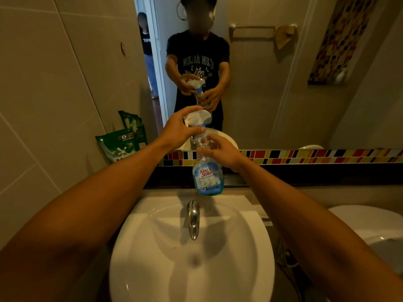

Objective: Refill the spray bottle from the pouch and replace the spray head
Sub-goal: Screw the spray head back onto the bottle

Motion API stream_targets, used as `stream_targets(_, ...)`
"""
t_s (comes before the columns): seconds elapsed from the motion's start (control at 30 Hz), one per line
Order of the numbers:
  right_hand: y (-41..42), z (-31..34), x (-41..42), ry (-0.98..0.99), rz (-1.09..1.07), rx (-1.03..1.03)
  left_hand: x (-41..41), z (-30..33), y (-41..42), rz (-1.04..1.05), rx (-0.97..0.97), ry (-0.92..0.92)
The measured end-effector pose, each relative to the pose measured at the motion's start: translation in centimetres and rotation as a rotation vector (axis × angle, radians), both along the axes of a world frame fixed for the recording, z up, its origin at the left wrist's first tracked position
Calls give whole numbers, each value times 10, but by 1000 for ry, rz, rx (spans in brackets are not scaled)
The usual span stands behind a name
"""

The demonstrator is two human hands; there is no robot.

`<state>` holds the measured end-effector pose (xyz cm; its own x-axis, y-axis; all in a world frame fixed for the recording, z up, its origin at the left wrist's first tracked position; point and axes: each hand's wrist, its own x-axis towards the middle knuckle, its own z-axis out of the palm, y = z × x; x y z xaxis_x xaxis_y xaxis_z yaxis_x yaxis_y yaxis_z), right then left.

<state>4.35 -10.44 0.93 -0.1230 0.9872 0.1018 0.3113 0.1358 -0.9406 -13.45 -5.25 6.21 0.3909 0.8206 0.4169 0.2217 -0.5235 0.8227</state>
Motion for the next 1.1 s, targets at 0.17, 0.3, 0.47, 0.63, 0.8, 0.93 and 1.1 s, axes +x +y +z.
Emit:
stream_targets(0.17, 0, -2, 2, -49, 5, 12, -1, 2, -1, -45, -30, 26)
stream_targets(0.3, -1, 0, 5, -32, 3, 22, 2, 1, -1, -52, -25, 17)
stream_targets(0.47, -2, 3, 9, -29, 23, 3, 3, 1, 3, -77, -9, 34)
stream_targets(0.63, -3, 5, 8, -54, 21, 11, 7, 1, 4, -73, -48, -7)
stream_targets(0.8, 0, 8, 5, -37, 4, 29, 9, -3, 9, -37, -47, -72)
stream_targets(0.93, 1, 7, 6, -12, -2, 45, 6, -1, 12, -52, -60, -60)
stream_targets(1.1, -1, 8, 6, -22, 11, 35, 2, 2, 14, -92, -125, -44)
